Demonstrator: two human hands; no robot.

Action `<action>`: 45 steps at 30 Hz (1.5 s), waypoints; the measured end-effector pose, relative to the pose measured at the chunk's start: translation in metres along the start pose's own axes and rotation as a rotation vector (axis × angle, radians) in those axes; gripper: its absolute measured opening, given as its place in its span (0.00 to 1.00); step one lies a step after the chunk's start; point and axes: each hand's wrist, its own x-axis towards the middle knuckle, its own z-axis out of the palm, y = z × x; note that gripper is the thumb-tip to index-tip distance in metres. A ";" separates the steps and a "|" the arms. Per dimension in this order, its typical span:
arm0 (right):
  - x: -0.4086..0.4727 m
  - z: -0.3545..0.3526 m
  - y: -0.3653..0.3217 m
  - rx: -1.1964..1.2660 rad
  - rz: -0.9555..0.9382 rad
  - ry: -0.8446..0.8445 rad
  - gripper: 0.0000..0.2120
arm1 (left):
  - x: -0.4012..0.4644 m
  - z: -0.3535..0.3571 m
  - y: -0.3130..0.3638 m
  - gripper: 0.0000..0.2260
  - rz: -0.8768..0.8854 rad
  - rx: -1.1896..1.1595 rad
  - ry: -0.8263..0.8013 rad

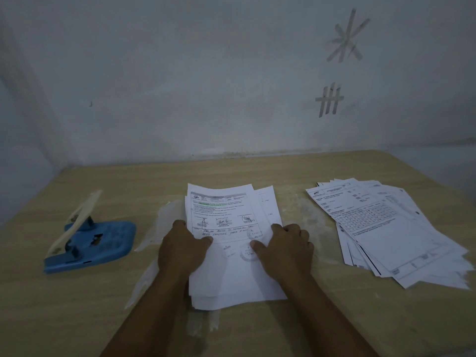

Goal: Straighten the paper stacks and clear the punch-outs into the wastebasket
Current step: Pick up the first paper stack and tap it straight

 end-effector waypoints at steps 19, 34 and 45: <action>0.005 -0.007 0.002 0.162 0.044 -0.059 0.36 | -0.001 0.006 -0.005 0.11 0.129 -0.219 0.099; 0.045 -0.033 0.024 1.249 -0.062 -0.349 0.32 | 0.010 -0.035 -0.016 0.17 0.163 -0.900 -0.186; 0.054 -0.082 -0.009 1.372 -0.181 -0.100 0.08 | 0.030 -0.071 0.044 0.18 0.410 -0.901 -0.019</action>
